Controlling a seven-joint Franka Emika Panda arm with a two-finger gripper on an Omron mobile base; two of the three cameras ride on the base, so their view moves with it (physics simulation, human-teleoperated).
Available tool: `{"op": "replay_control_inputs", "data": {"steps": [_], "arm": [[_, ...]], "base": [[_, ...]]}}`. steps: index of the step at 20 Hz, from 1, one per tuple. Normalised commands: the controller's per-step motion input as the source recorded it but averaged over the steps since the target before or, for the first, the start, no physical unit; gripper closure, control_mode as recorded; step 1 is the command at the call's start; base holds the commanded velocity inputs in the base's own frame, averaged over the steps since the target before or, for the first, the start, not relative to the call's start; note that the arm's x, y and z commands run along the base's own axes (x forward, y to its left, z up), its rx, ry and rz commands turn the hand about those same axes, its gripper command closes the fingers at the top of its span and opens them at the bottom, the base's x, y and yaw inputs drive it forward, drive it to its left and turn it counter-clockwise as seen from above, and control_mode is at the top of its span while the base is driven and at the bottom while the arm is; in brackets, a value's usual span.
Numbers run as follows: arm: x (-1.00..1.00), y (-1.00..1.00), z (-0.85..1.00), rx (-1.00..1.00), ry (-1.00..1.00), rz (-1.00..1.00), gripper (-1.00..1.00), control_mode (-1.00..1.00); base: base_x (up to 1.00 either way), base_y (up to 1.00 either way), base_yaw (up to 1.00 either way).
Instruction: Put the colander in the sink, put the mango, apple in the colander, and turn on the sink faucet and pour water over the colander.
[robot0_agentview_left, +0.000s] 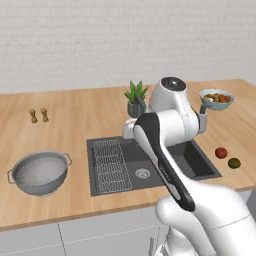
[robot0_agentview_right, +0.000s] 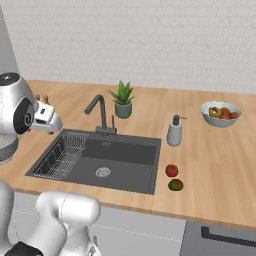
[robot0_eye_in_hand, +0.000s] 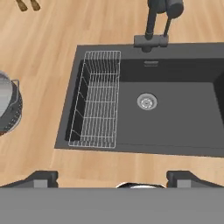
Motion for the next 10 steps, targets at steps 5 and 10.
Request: {"op": "replay_control_inputs", "data": {"steps": [5,10], "arm": [[0.36,0.96,-0.45,0.15,0.11,-0.14,-1.0,-1.0],[0.73,0.86,-0.48,0.09,0.26,-0.16,-1.0,-1.0]], "base": [[0.0,0.0,0.0],[0.0,0.0,0.0]]}}
